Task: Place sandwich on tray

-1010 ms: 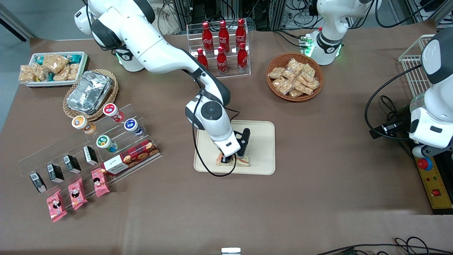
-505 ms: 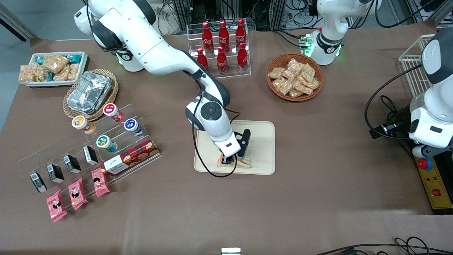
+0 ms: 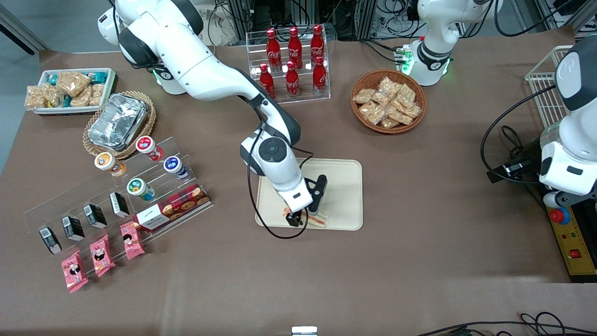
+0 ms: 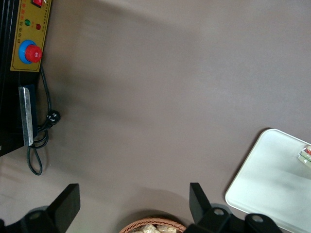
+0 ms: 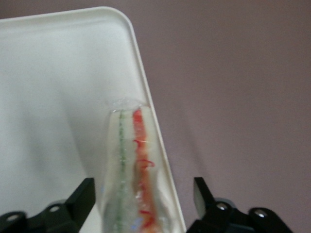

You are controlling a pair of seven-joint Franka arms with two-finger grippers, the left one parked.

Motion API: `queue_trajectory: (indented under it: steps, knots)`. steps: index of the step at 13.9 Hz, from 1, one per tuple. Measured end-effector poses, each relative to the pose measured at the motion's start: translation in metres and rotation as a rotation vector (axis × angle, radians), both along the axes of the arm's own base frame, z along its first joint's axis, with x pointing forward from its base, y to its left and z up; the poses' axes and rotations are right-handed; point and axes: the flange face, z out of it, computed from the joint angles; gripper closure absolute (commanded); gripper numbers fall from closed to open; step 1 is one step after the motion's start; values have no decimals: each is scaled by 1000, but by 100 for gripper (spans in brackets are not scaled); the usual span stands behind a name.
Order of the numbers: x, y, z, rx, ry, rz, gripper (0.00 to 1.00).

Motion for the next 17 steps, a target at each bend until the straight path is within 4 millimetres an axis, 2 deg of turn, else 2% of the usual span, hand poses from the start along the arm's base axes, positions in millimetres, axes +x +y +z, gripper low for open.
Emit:
queue_trajectory:
  steps: [3, 5, 6, 8, 10, 12, 15, 17]
  knots:
    - [7, -3, 23, 18, -24, -8, 0]
    - [8, -4, 51, 22, -24, -16, 0]
    - [10, -11, 68, 21, 3, -37, 0]
    - [19, -41, 100, 38, 128, -126, 0]
    - [34, -88, 130, 72, 247, -218, 0]
    - [51, -143, 163, 75, 297, -293, 0]
    - [76, -242, 207, 80, 320, -419, 0]
    - [85, -310, 232, 90, 325, -514, 0]
